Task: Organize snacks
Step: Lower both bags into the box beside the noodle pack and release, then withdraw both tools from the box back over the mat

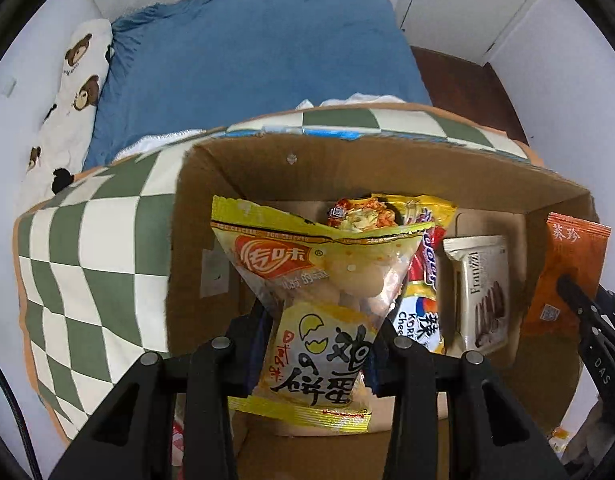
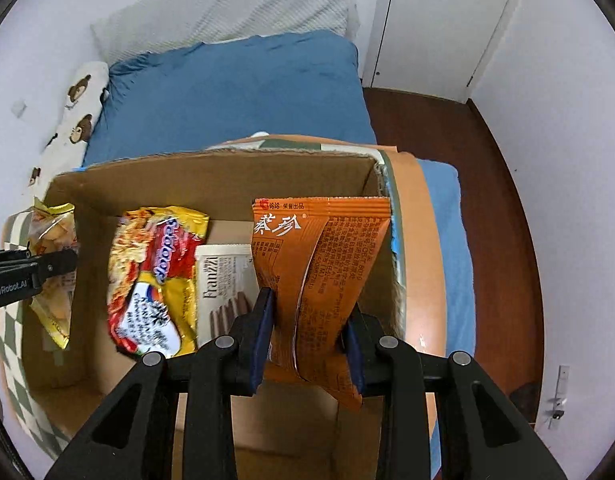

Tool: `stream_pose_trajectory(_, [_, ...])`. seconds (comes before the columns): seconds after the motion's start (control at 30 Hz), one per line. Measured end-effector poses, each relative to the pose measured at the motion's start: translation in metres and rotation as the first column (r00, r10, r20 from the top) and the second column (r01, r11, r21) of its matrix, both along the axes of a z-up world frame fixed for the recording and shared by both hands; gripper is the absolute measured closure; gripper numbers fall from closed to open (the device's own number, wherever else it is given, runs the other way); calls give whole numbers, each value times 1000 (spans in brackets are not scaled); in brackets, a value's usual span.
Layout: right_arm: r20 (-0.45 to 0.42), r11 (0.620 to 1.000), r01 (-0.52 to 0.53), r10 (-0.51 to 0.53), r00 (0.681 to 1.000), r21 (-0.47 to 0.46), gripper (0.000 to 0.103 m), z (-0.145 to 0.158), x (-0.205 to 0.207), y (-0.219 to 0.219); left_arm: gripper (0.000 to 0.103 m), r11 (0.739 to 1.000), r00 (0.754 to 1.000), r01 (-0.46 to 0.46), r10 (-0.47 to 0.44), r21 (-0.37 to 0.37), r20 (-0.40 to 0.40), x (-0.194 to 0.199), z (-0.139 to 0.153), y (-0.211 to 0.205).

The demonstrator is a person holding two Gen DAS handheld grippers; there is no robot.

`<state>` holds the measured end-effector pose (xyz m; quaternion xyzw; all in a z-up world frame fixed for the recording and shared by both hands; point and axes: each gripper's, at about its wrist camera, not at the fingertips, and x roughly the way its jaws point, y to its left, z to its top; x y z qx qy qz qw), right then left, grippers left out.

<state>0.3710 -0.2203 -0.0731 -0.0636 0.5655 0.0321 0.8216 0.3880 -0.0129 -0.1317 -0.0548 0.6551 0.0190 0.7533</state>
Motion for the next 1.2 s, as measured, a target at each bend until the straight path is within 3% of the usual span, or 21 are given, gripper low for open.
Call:
stream_pose_trajectory(0.07, [-22, 1000, 10, -10, 1000, 1, 66, -10, 8, -2, 40, 1000, 1000, 2, -2, -20, -9, 4, -5, -1])
stream_pose_trajectory(0.1, [-45, 1000, 20, -20, 999, 8, 59, -16, 11, -2, 16, 1000, 1000, -4, 4, -16, -9, 5, -7, 0])
stream_pose_trajectory(0.13, [-73, 999, 37, -35, 997, 14, 46, -23, 14, -4, 9, 1000, 1000, -7, 7, -18, -1, 6, -7, 0])
stream_pose_trajectory(0.33, [-83, 999, 35, -32, 996, 28, 29, -34, 13, 1, 9, 998, 999, -20, 21, -56, 24, 5, -7, 1])
stream_pose_trajectory(0.6, [-92, 996, 49, -41, 995, 80, 10, -32, 5, 6, 9, 998, 995, -29, 34, -55, 91, -15, 5, -3])
stream_pose_trajectory(0.97, [-31, 994, 44, -41, 999, 101, 10, -19, -31, 15, 9, 999, 977, -35, 38, -17, 212, -71, 30, -15])
stream_pose_trajectory(1.2, [79, 994, 14, -22, 997, 106, 10, 9, -72, 23, 9, 999, 950, -21, 11, 29, 313, -111, 58, -21])
